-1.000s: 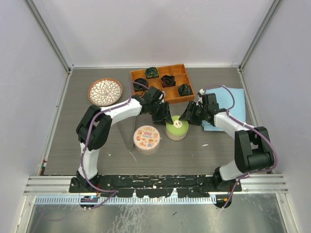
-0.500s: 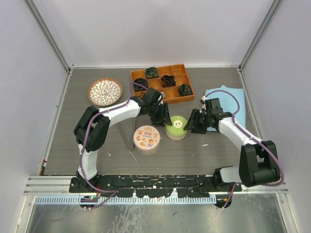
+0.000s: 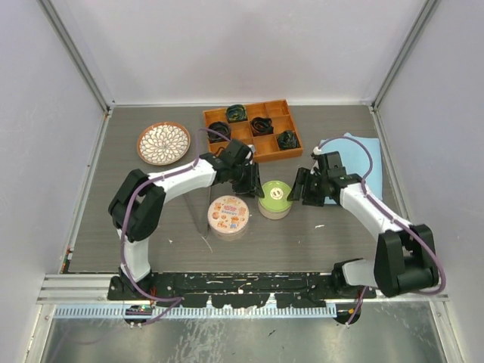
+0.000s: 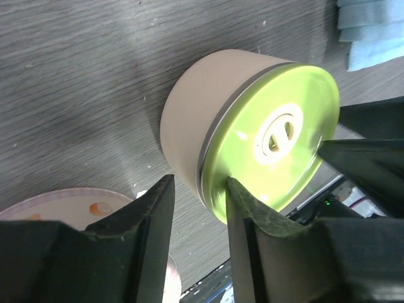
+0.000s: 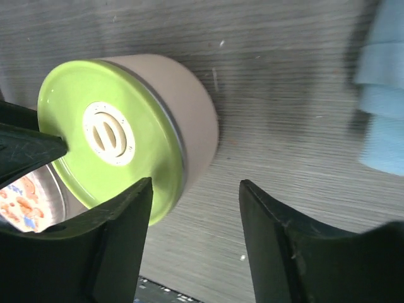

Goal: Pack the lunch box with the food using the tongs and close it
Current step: Close the box lid on the packing box, then reset both arms

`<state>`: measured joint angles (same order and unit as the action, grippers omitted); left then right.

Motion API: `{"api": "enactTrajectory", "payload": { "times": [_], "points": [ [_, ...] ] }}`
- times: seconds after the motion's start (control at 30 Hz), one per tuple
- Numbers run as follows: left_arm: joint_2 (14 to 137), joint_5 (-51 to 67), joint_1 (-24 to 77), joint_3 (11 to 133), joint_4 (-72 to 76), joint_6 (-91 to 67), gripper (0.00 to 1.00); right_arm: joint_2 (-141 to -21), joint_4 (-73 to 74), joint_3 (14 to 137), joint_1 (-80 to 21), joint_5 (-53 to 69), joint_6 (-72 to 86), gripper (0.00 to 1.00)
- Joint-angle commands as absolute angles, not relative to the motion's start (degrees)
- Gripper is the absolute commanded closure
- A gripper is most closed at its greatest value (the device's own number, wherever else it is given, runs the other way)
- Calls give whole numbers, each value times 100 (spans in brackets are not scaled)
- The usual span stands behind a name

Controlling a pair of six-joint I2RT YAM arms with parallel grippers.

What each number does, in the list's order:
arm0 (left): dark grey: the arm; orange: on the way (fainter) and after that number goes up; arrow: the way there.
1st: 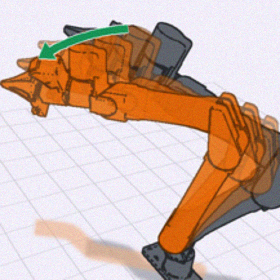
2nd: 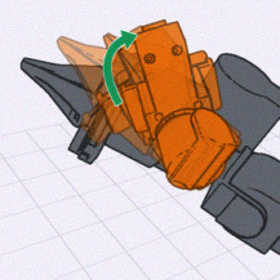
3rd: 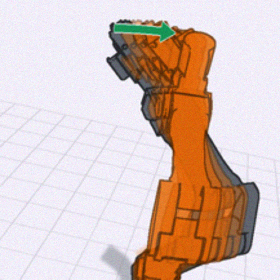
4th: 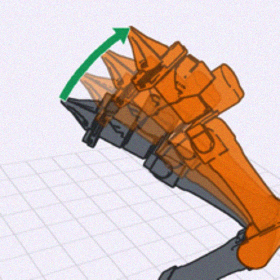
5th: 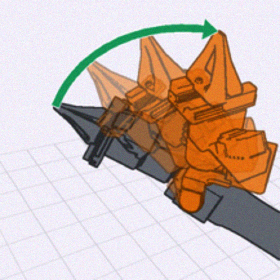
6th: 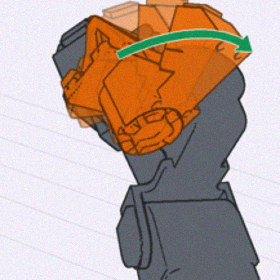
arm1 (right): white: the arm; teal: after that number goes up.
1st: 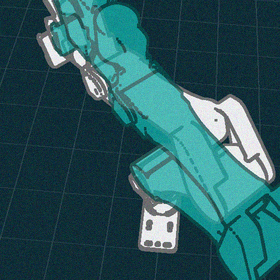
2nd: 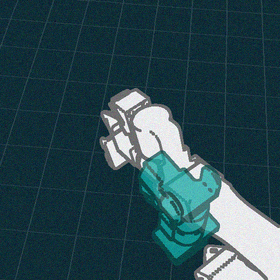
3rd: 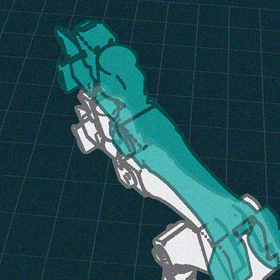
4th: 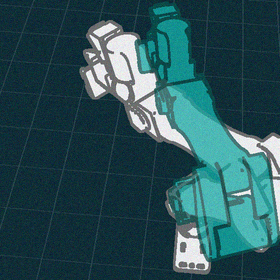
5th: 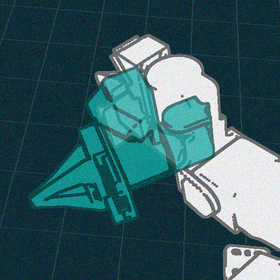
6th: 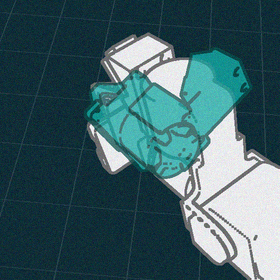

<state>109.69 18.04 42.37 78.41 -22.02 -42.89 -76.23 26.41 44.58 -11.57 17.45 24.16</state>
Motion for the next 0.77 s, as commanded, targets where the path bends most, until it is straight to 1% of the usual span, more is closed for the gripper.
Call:
{"api": "enactTrajectory", "payload": {
  "times": [0.0, 0.07, 0.17, 0.2, 0.23, 0.3, 0.4, 0.43, 0.47, 0.57, 0.63, 0.73],
  "points": [
    [10484, 1192, 4282, 8231, -3014, -3954, 59, -6522, 2513, 5019, -1096, 626, 1880, 35],
    [10155, 1050, 4081, 8610, -3098, -3795, 51, -5937, 2172, 5157, -1079, 112, 1697, 29],
    [9553, 547, 3735, 9019, -3348, -3428, 43, -5306, 1891, 5449, -1044, -511, 1431, 22],
    [9319, 396, 3593, 9055, -3419, -3333, 39, -5146, 1898, 5575, -1039, -727, 1380, 8],
    [9072, 268, 3407, 9017, -3441, -3264, 34, -5017, 1928, 5690, -1041, -1041, 1421, 1],
    [8503, 118, 2921, 8827, -3530, -3161, 25, -4811, 1947, 5898, -1043, -1607, 1313, 0],
    [7630, -321, 2054, 8367, -3730, -2905, 5, -4624, 1927, 6140, -1045, -1890, 1020, 0],
    [7379, -497, 1772, 8228, -3813, -2823, 0, -4608, 1929, 6210, -1041, -1947, 959, 0],
    [7015, -557, 1456, 8097, -3894, -2708, 2, -4602, 1946, 6293, -1045, -1966, 927, 0],
    [6346, -971, 798, 7920, -4225, -2355, 2, -4614, 1992, 6546, -1044, -2127, 959, 0],
    [6101, -1189, 586, 7885, -4355, -2170, 2, -4617, 1970, 6645, -1040, -2177, 950, 0],
    [5853, -1407, 537, 7836, -4435, -2041, 2, -4724, 2037, 6791, -1048, -2273, 930, 0]
  ]
}}
